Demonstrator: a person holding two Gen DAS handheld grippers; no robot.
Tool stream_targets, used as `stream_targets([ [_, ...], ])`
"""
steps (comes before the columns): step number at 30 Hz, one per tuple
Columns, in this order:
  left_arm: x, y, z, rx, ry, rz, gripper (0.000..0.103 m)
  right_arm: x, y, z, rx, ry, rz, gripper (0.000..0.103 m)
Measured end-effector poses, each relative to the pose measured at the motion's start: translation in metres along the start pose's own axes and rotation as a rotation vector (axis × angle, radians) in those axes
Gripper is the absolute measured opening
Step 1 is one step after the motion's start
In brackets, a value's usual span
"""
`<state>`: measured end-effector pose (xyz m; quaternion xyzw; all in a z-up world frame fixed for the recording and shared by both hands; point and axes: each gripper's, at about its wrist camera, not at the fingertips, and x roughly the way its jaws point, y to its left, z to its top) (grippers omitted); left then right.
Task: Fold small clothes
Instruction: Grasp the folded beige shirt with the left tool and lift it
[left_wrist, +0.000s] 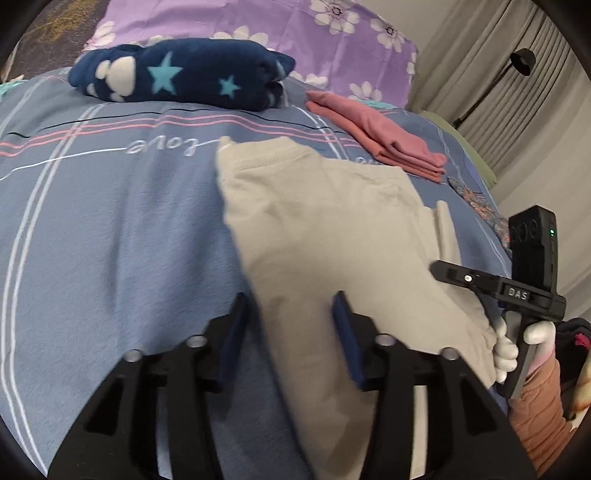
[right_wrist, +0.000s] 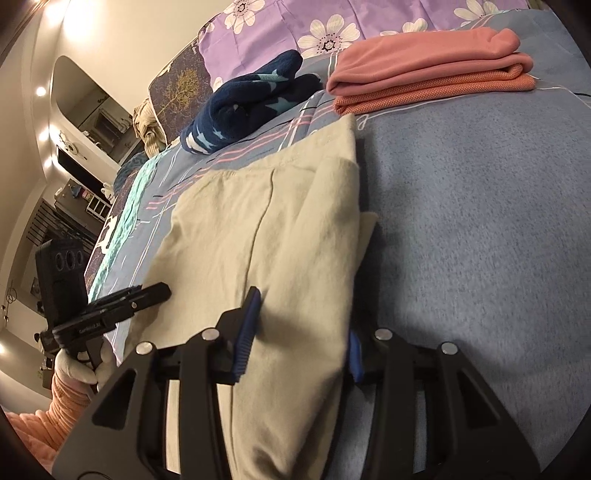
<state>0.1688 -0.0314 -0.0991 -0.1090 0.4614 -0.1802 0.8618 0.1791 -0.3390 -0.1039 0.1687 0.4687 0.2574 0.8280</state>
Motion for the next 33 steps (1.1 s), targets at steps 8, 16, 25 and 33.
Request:
stream_targets([
  [8, 0.015, 0.002, 0.005, -0.030, 0.005, -0.071, 0.044, 0.010, 0.016, 0.004, -0.070, 0.008, -0.040, 0.055],
  [16, -0.013, -0.024, 0.010, 0.003, -0.097, -0.062, 0.019, -0.018, 0.044, -0.002, -0.129, -0.112, -0.133, 0.016],
  [25, -0.073, -0.081, 0.025, 0.144, -0.198, -0.069, 0.018, -0.092, 0.088, -0.012, -0.230, -0.321, -0.149, 0.015],
  [33, -0.105, -0.148, 0.060, 0.293, -0.287, -0.065, 0.018, -0.158, 0.098, 0.013, -0.273, -0.458, -0.203, 0.015],
])
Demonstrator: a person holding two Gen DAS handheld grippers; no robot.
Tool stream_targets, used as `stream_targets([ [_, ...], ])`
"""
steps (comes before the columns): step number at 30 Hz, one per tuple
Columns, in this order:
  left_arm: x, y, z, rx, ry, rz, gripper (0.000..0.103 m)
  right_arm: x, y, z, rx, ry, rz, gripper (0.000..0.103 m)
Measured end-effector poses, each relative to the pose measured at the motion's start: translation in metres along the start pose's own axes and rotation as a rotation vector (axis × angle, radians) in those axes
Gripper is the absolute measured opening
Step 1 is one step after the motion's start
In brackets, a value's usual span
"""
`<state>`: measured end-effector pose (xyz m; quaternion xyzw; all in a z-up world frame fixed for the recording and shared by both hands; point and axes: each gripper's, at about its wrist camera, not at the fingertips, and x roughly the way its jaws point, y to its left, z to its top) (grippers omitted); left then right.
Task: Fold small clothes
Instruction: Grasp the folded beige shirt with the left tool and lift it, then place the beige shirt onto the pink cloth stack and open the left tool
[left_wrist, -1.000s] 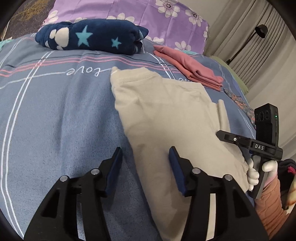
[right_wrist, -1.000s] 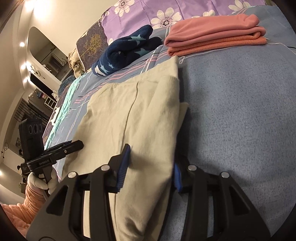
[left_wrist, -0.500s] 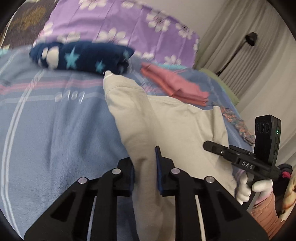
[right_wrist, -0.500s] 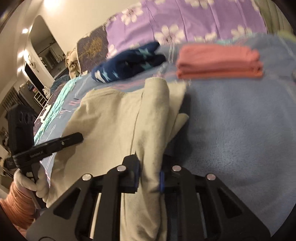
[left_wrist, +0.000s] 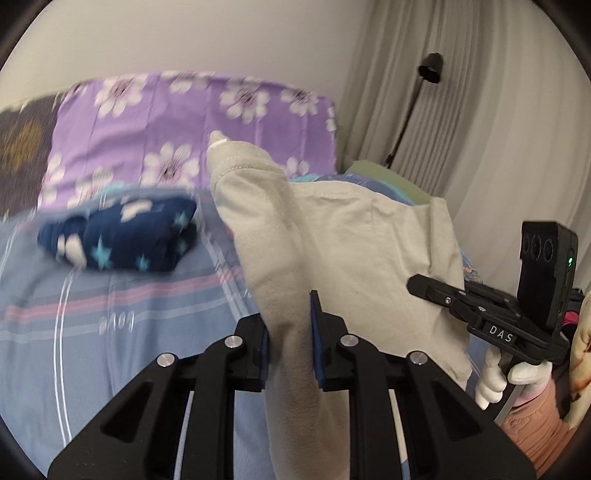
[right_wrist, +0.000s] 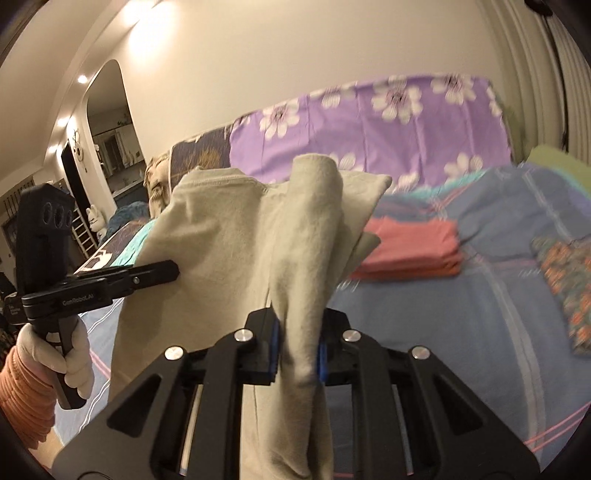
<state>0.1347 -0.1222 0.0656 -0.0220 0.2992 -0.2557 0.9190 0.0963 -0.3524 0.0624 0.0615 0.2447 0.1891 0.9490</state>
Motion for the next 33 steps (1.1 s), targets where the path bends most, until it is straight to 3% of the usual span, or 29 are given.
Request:
stream_targets([
  [9, 0.051, -0.034, 0.107, 0.065, -0.045, -0.003, 0.018, 0.002, -0.043, 0.094, -0.056, -0.080, -0.165, 0.015],
  [18, 0.135, -0.034, 0.173, 0.081, -0.039, 0.051, 0.019, 0.071, -0.105, 0.159, -0.034, -0.076, -0.280, 0.015],
  [26, 0.219, 0.000, 0.185, 0.056, 0.009, 0.116, 0.022, 0.165, -0.147, 0.168, -0.004, -0.026, -0.336, 0.017],
  [27, 0.236, 0.011, 0.181, 0.035, 0.034, 0.135, 0.030, 0.178, -0.153, 0.165, 0.006, -0.025, -0.359, 0.021],
  [28, 0.250, 0.020, 0.179, 0.023, 0.056, 0.169, 0.047, 0.189, -0.159, 0.159, 0.015, -0.028, -0.400, 0.023],
  [29, 0.262, 0.029, 0.172, 0.011, 0.073, 0.209, 0.053, 0.205, -0.168, 0.150, 0.023, -0.025, -0.476, 0.034],
  [30, 0.274, 0.040, 0.163, -0.006, 0.097, 0.239, 0.055, 0.216, -0.177, 0.143, 0.033, -0.011, -0.529, 0.043],
  [31, 0.286, 0.050, 0.152, -0.025, 0.131, 0.242, 0.055, 0.229, -0.189, 0.129, 0.055, 0.025, -0.557, 0.045],
  [33, 0.300, 0.062, 0.129, -0.040, 0.192, 0.216, 0.055, 0.239, -0.203, 0.106, 0.117, 0.070, -0.525, 0.044],
])
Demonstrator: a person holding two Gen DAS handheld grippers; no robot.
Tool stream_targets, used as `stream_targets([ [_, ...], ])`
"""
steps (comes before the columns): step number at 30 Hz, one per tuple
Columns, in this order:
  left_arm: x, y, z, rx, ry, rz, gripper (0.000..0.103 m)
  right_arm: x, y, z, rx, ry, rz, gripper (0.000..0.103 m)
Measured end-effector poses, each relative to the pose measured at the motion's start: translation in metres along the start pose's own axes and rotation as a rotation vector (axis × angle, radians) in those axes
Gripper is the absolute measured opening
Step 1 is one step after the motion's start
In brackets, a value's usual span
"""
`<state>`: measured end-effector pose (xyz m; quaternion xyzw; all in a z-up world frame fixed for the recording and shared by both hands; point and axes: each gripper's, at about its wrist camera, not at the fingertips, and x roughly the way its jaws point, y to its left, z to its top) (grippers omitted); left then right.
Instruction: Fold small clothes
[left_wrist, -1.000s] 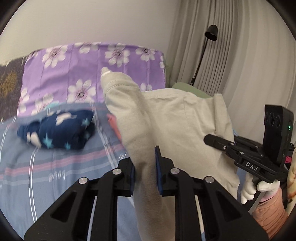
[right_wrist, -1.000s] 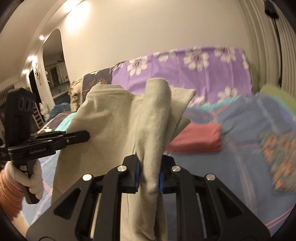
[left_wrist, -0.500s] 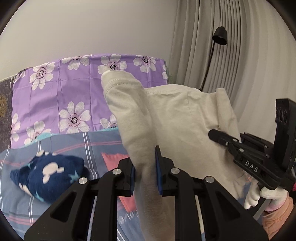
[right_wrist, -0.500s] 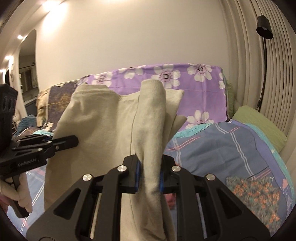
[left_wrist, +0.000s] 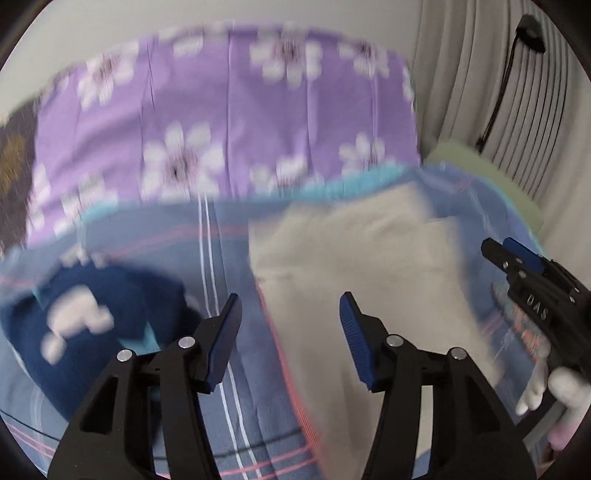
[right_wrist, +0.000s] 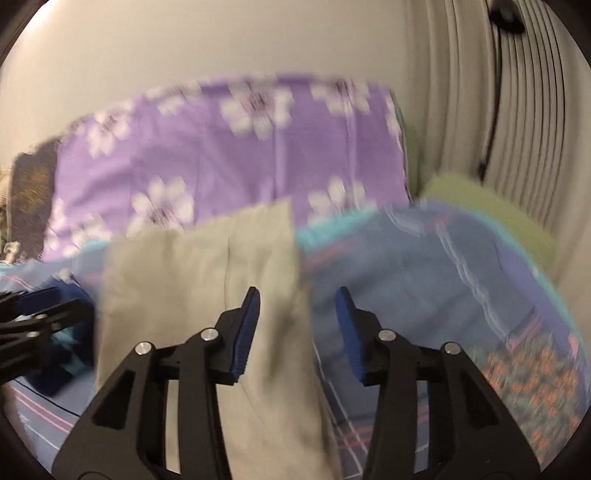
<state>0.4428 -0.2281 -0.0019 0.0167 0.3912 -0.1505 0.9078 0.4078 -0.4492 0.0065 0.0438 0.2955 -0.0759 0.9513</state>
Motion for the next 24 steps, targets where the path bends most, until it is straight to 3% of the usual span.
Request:
stream_targets([
  [2, 0.014, 0.000, -0.026, 0.058, 0.030, -0.029, 0.057, 0.015, -0.010, -0.031, 0.041, 0.071, 0.051, 0.044],
  [5, 0.016, 0.000, -0.053, 0.111, 0.019, -0.049, 0.060, 0.022, -0.011, -0.068, 0.021, 0.138, 0.054, 0.044],
  [8, 0.010, 0.005, -0.070, 0.083, 0.043, -0.094, 0.062, 0.004, -0.019, -0.082, 0.056, 0.152, 0.073, 0.044],
  [11, -0.004, -0.001, -0.088, 0.127, 0.040, -0.083, 0.062, -0.029, -0.016, -0.091, 0.028, 0.153, 0.067, 0.046],
  [14, -0.036, -0.009, -0.107, 0.171, -0.011, -0.064, 0.063, -0.080, -0.006, -0.106, -0.049, 0.084, 0.087, 0.053],
  [17, -0.082, -0.015, -0.129, 0.177, -0.074, -0.082, 0.071, -0.145, -0.006, -0.128, -0.060, -0.040, 0.081, 0.074],
  [20, -0.132, -0.025, -0.151, 0.214, -0.162, -0.109, 0.083, -0.201, -0.013, -0.150, -0.015, -0.130, 0.047, 0.091],
  [24, -0.193, -0.039, -0.179, 0.237, -0.258, -0.106, 0.094, -0.261, -0.026, -0.172, 0.112, -0.191, 0.079, 0.096],
])
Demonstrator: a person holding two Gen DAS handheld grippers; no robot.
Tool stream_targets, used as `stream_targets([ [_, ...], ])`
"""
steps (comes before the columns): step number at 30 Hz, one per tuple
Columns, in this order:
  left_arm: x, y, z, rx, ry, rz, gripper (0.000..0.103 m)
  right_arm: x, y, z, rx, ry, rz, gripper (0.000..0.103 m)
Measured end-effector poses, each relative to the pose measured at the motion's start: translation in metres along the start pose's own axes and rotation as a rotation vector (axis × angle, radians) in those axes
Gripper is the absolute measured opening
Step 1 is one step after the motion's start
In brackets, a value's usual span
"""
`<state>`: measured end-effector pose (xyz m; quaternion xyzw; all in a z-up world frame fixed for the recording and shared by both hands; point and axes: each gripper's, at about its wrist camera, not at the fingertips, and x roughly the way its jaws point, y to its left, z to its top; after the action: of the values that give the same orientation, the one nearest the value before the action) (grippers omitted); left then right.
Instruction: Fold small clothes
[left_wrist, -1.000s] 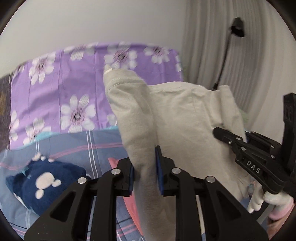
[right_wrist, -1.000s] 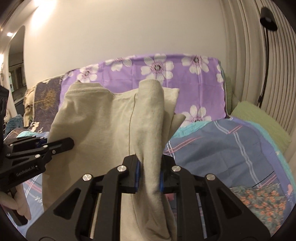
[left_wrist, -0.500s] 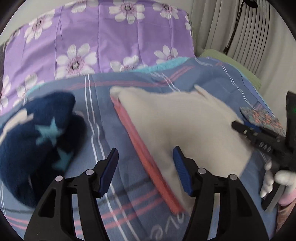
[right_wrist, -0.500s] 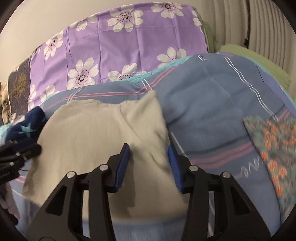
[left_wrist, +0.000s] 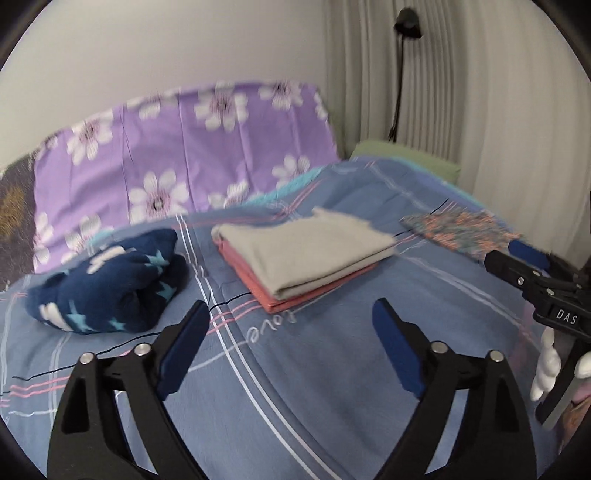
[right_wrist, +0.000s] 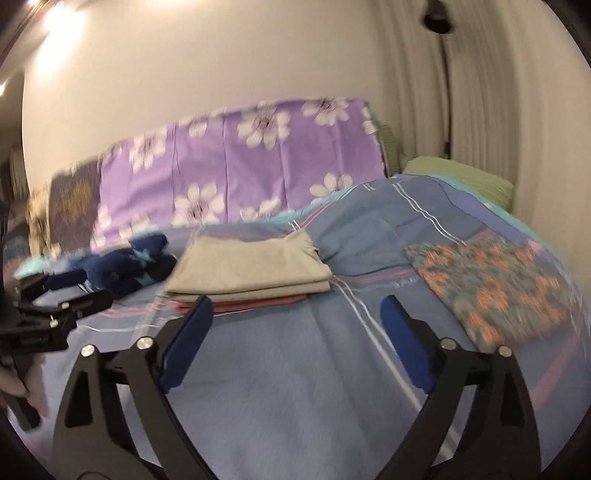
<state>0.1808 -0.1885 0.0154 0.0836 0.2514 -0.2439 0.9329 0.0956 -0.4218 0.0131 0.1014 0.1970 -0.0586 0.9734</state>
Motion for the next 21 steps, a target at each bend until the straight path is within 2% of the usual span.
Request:
stream_targets([
  [3, -0.041, -0.016, -0.008, 0.025, -0.060, 0.042, 0.101, -0.035, -0.004, -0.005, 0.079, 0.005, 0.055, 0.097],
  [6, -0.075, -0.028, -0.014, 0.027, -0.111, 0.049, 0.102, -0.060, 0.003, -0.010, 0.062, 0.036, 0.078, 0.097],
  [10, -0.108, -0.036, -0.023, -0.002, -0.128, 0.029, 0.102, -0.098, 0.020, -0.021, 0.005, 0.018, 0.052, 0.097],
  [13, -0.131, -0.038, -0.028, -0.028, -0.139, 0.048, 0.102, -0.122, 0.025, -0.026, 0.010, -0.004, 0.053, 0.098],
  [16, -0.147, -0.041, -0.035, -0.048, -0.138, 0.098, 0.102, -0.139, 0.028, -0.026, 0.016, -0.010, 0.050, 0.099],
  [21, -0.167, -0.040, -0.045, -0.073, -0.153, 0.106, 0.102, -0.156, 0.033, -0.026, 0.013, -0.017, 0.035, 0.099],
])
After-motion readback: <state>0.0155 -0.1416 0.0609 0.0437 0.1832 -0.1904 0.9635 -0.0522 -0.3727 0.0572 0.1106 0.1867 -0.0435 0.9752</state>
